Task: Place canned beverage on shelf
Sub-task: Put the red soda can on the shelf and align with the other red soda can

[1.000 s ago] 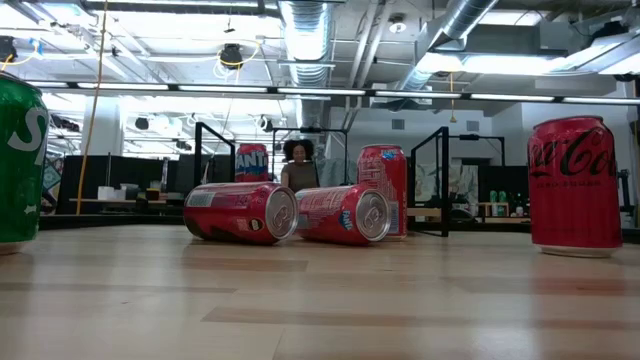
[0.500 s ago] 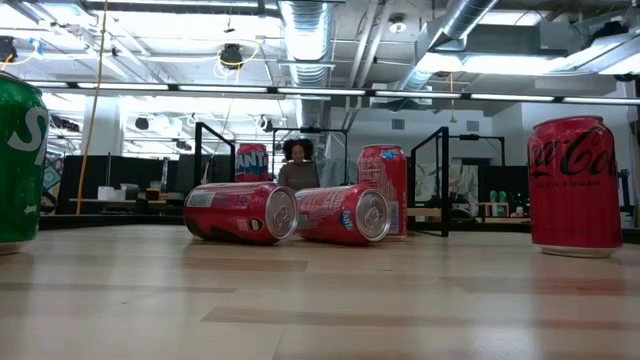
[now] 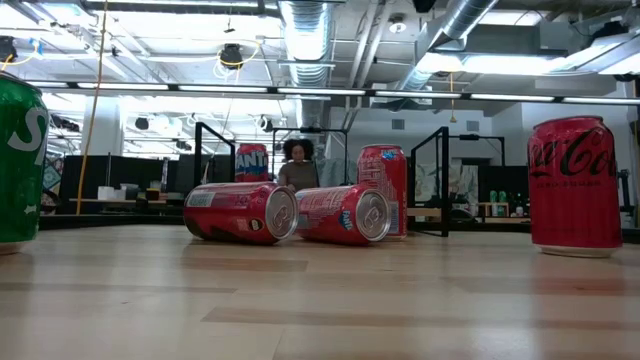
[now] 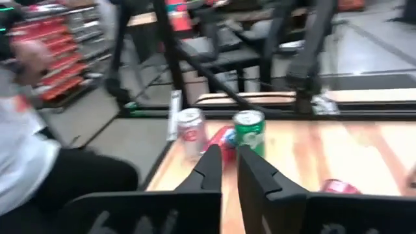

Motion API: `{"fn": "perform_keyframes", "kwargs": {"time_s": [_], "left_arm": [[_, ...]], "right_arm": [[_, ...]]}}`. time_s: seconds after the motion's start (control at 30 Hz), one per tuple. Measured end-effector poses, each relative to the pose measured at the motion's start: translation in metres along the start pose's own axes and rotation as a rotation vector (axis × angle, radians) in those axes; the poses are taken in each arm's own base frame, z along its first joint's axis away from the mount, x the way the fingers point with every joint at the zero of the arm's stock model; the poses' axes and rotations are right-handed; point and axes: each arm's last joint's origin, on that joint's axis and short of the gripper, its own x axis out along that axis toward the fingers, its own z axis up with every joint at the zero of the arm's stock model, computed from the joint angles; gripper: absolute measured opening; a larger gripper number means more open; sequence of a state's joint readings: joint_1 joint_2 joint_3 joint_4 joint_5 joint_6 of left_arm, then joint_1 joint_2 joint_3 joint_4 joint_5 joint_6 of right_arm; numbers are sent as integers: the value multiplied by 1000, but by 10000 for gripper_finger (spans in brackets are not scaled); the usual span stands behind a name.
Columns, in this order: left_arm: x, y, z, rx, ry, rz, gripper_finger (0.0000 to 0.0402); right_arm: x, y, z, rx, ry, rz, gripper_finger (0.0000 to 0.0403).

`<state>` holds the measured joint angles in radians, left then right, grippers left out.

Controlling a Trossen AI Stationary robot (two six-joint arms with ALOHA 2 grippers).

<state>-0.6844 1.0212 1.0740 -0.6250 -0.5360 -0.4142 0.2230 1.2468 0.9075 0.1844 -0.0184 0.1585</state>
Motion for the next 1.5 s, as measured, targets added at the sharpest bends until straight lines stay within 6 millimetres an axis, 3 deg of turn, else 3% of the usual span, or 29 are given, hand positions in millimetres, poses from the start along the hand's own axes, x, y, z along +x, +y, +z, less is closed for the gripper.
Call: {"fn": "perform_keyframes", "kwargs": {"time_s": [0.27, 0.53, 0.73, 0.9, 1.03, 1.33, 1.5], "left_arm": [[23, -4, -5, 4, 61, 67, 332], [9, -3, 7, -133, 38, -17, 332], [5, 0, 0, -103, 114, -13, 332], [6, 4, -3, -100, 133, 39, 332], [7, 5, -2, -101, 122, 64, 332], [7, 5, -2, -92, 108, 88, 332], [7, 7, -3, -79, 109, 120, 332]], "right_arm": [[11, -17, -12, -2, 26, -302, 63], [0, -8, -8, -16, 41, -282, 64], [-10, -8, -27, 89, 244, -355, 64], [-14, -13, -32, 68, 277, -477, 72], [-15, -21, -31, 39, 274, -541, 110], [-16, -51, -34, 139, 302, -657, 250], [-9, -57, -37, 131, 296, -687, 274]]}}
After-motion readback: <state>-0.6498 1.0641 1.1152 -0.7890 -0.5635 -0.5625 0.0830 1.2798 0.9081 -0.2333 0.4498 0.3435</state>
